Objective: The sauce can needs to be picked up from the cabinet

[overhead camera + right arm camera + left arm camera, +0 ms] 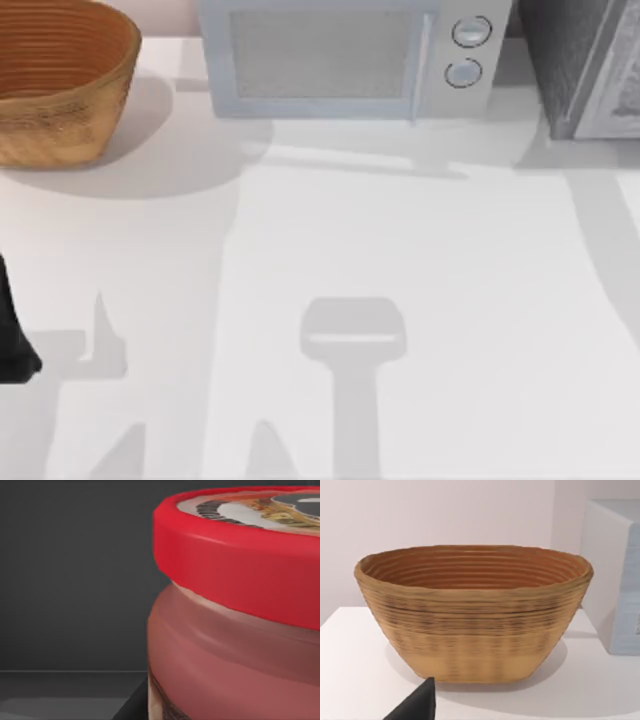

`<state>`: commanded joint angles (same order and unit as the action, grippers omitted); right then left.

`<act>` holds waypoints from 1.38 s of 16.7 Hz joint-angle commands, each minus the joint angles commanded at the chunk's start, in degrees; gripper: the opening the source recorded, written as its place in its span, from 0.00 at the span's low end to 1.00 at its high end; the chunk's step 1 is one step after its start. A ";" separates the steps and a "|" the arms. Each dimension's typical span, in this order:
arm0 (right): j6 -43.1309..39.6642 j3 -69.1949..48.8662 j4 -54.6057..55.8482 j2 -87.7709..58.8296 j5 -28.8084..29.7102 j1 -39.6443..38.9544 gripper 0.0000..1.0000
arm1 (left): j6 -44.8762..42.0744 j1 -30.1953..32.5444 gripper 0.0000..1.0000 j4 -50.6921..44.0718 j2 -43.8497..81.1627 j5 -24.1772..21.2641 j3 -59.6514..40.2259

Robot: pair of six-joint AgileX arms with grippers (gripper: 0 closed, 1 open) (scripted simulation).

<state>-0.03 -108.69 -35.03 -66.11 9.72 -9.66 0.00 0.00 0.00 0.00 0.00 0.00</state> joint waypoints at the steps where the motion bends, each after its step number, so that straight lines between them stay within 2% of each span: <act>1: -0.35 4.20 2.02 3.62 -0.76 0.38 0.00 | 0.00 0.00 1.00 0.00 0.00 0.00 0.00; 4: -1.32 20.39 8.40 15.65 -3.18 1.63 0.00 | 0.00 0.00 1.00 0.00 0.00 0.00 0.00; 11: -2.05 68.87 23.31 43.92 -7.90 5.39 0.00 | 0.00 0.00 1.00 0.00 0.00 0.00 0.00; 15: -1.40 91.57 30.09 56.77 -9.31 7.65 0.00 | 0.00 0.00 1.00 0.00 0.00 0.00 0.00; 19: -0.41 104.98 34.09 64.34 -9.75 9.21 0.00 | 0.00 0.00 1.00 0.00 0.00 0.00 0.00; 23: 0.03 108.69 35.04 66.11 -9.72 9.66 0.00 | 0.00 0.00 1.00 0.00 0.00 0.00 0.00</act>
<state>0.00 0.00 0.00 0.00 0.00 0.00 0.00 0.00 0.00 0.00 0.00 0.00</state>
